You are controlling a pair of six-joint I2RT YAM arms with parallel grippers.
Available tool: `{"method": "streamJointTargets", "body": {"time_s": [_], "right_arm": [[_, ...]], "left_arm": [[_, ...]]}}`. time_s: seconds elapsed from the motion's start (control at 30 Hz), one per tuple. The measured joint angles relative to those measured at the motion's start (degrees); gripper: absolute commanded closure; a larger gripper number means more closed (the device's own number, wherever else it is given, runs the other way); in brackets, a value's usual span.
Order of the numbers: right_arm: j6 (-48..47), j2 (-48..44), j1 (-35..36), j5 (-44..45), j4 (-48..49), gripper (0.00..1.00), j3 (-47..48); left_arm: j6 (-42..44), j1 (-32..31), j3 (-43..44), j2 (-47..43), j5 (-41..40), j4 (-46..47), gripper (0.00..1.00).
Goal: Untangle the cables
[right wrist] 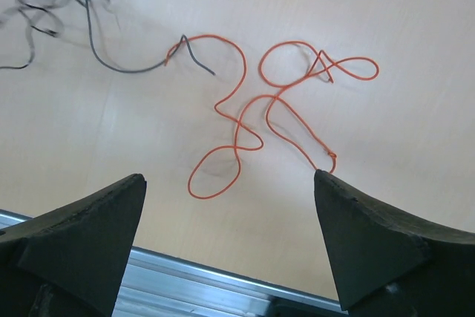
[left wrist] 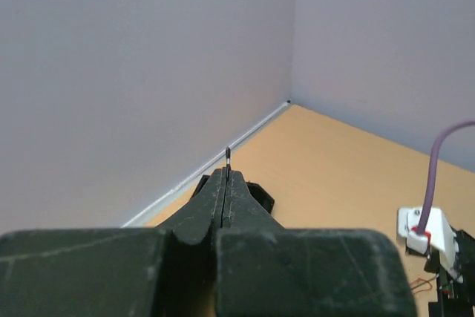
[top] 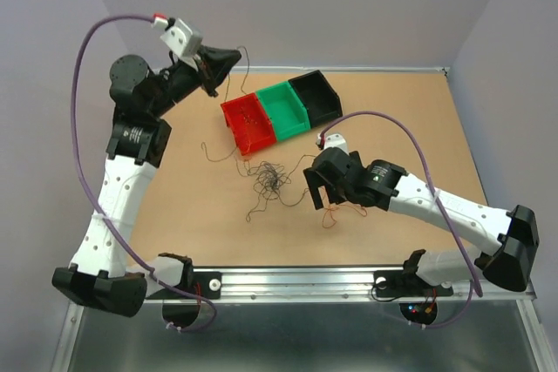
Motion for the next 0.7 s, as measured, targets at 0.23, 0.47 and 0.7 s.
{"method": "streamJointTargets", "body": {"time_s": [0.23, 0.47, 0.7], "right_arm": [[-1.3, -3.0, -0.2, 1.4, 1.3, 0.03, 0.1], [-4.2, -6.9, -0.2, 1.2, 3.3, 0.07, 1.4], [-6.6, -16.3, -0.2, -0.5, 7.8, 0.1, 1.4]], "left_arm": [[-0.9, -1.6, -29.8, -10.6, 12.7, 14.2, 1.0], [1.8, -5.0, -37.2, -4.9, 21.8, 19.0, 1.0], [8.4, -11.9, -41.7, -3.1, 23.4, 19.5, 0.86]]}}
